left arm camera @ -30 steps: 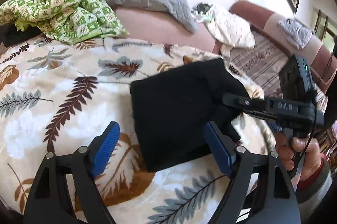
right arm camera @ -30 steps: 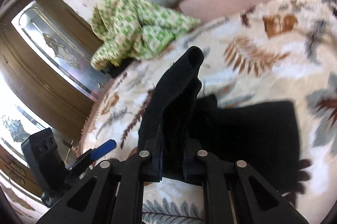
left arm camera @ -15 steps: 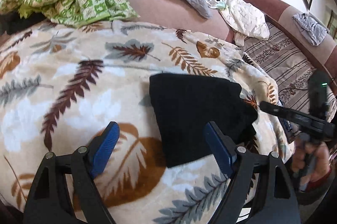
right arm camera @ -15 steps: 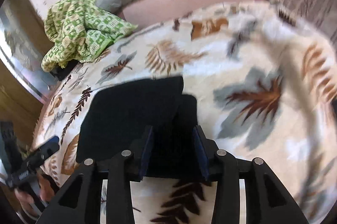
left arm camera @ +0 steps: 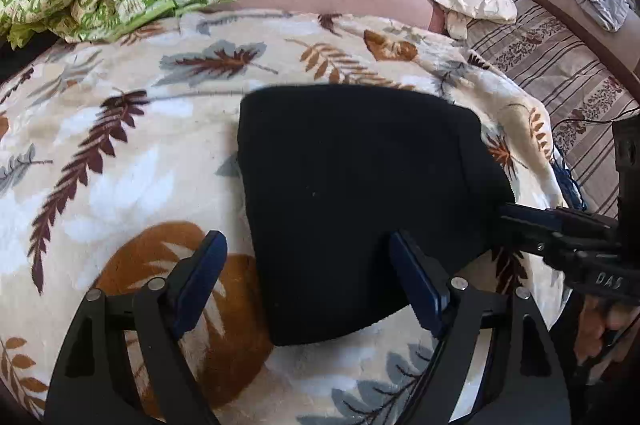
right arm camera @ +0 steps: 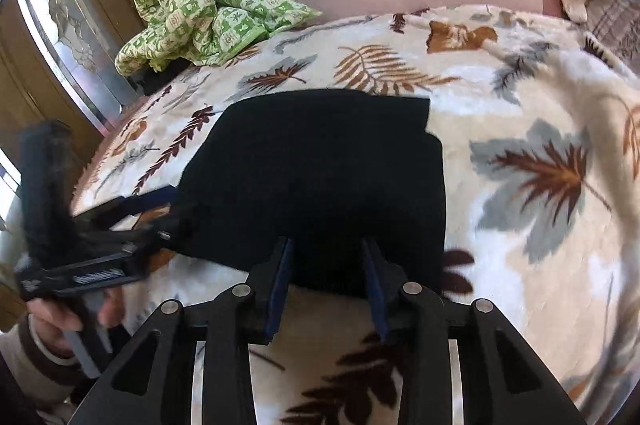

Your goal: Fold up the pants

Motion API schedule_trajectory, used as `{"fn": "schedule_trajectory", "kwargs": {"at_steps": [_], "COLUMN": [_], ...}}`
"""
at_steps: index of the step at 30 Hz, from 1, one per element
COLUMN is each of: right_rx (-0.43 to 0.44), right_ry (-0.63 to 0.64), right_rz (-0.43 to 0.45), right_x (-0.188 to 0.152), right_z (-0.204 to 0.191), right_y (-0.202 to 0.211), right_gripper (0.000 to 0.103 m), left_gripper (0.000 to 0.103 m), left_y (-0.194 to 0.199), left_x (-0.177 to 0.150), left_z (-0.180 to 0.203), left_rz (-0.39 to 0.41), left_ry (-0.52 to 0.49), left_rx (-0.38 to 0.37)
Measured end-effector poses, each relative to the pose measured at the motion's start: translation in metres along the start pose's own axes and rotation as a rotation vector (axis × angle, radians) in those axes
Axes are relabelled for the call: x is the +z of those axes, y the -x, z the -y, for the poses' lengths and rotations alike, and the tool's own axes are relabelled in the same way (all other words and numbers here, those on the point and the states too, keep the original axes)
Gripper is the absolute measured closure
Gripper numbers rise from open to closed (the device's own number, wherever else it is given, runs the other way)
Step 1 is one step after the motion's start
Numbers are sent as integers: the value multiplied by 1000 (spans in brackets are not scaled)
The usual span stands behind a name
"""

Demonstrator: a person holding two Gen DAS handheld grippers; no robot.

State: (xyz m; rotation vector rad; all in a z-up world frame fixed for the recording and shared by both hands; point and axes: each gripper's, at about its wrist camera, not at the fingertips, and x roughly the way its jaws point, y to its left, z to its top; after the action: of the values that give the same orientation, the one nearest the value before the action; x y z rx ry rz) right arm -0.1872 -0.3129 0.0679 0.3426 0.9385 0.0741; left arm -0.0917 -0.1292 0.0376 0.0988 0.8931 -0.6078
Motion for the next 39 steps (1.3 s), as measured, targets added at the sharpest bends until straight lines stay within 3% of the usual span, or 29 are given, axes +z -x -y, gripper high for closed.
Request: {"fn": "schedule_trajectory", "kwargs": {"at_steps": [4,10,21,25,27,33,39], "right_rx": [5,-25,-78,-125,-108,-106,-83], "right_ry": [-20,-28,-37,-72,-87,-80,-38], "right_rz": [20,92,101,35,35,32,80], "right_x": [10,36,60,60,56,57,49], "right_z": [0,-1,8,22,27,25,9], "right_y": [12,15,-17,-39,-44,-35,0], "right_gripper": [66,51,50,49,49,49,49], "left_gripper": [19,19,19,19,18,18,18], "left_y": [11,16,-19,-31,-33,-30,-13], "left_x": [10,26,42,40,39,40,37], "left_z": [-2,-4,-5,-3,-3,-1,4], "left_rz": [27,66,30,14,16,12,39], "left_ry": [-5,-24,-3,4,10,6,-6], "left_rx": [34,67,63,63,59,66,83]}}
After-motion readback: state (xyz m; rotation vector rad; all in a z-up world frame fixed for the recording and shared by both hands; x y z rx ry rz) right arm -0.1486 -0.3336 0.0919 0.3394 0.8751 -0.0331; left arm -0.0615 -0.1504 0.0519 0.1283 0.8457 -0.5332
